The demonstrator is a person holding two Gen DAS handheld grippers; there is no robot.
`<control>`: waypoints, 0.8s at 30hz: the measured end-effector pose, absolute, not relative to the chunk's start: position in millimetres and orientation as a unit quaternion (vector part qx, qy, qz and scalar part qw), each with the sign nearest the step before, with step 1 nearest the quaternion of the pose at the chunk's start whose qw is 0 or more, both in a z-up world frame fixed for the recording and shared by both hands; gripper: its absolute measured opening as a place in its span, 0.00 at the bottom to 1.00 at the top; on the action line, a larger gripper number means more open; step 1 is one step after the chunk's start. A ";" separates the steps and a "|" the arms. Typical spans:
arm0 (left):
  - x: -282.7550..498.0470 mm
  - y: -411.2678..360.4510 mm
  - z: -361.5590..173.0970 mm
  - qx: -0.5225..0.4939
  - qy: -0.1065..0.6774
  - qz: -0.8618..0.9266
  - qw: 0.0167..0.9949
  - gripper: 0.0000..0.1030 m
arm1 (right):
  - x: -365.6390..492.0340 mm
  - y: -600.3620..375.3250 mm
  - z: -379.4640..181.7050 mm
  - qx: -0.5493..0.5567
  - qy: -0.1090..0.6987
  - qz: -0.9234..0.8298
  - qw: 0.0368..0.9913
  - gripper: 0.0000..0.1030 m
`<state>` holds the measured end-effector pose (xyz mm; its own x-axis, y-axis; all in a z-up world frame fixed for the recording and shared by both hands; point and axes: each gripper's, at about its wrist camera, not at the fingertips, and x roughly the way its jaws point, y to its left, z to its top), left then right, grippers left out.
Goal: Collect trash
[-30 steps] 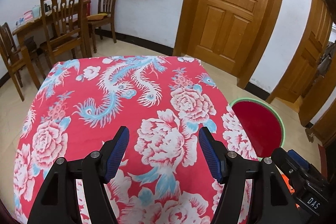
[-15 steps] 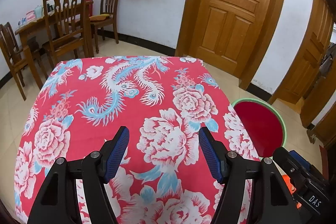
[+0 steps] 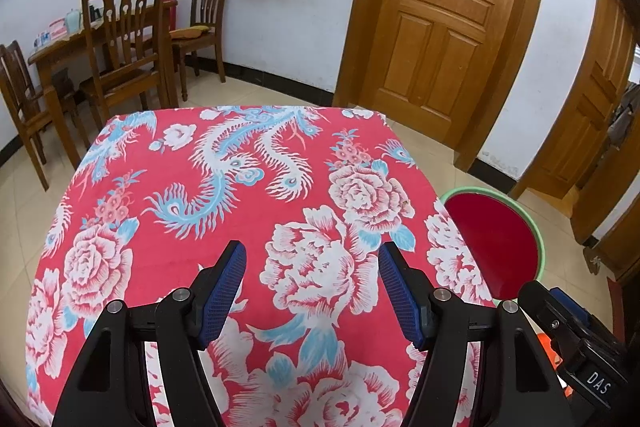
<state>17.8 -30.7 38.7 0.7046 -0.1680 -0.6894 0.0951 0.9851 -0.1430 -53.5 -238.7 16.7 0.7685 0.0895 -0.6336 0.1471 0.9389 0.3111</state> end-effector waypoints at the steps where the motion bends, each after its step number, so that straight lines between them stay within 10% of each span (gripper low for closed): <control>1: 17.8 -30.7 38.7 -0.049 0.378 -0.071 0.922 0.68 | -54.0 -238.4 16.6 0.174 0.340 -0.015 0.924 0.88; 24: 17.2 -30.6 37.0 -0.050 0.379 -0.073 0.921 0.68 | -53.2 -238.8 16.6 0.175 0.341 -0.016 0.924 0.88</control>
